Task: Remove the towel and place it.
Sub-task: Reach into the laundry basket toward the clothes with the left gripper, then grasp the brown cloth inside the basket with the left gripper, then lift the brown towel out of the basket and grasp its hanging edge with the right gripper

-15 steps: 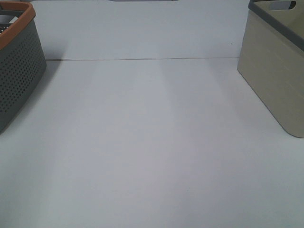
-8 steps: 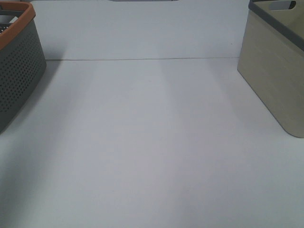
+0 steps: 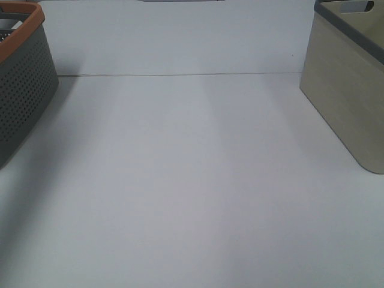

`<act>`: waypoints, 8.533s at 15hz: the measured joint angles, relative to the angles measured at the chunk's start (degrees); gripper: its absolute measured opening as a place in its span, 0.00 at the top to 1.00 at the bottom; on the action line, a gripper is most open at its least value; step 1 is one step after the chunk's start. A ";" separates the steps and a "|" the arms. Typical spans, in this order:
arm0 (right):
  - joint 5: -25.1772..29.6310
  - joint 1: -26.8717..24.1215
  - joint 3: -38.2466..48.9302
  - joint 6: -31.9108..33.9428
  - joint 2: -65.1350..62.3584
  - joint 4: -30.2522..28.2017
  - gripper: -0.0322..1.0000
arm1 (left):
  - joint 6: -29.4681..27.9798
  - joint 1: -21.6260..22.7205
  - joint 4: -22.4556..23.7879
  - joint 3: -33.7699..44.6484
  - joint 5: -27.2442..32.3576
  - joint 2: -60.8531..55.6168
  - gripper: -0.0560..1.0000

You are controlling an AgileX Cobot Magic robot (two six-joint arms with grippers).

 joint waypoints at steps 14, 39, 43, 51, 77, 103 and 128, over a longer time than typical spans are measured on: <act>0.00 0.00 0.00 0.00 0.00 0.00 0.34 | 22.17 10.26 0.69 -3.44 -20.23 17.82 0.02; 0.00 0.00 0.00 0.00 0.00 0.00 0.34 | 20.45 5.33 7.85 -11.46 -16.16 37.76 0.61; 0.00 0.00 0.00 0.00 0.00 0.00 0.34 | 19.37 5.33 7.85 -11.46 -16.04 37.76 0.77; 0.00 0.00 0.00 0.00 0.00 0.00 0.34 | 3.44 5.33 11.29 -11.46 -14.95 35.29 0.93; 0.00 0.00 0.00 0.00 0.00 0.00 0.34 | -19.88 -7.56 -4.18 -22.35 -14.84 -5.84 0.93; -25.61 0.00 -11.29 -29.79 49.33 30.42 0.34 | -48.99 -29.05 7.68 -22.80 -16.16 15.53 0.93; -61.19 36.44 -50.25 -44.75 113.45 59.93 0.45 | -53.29 -31.74 10.60 -22.80 -22.23 22.80 0.93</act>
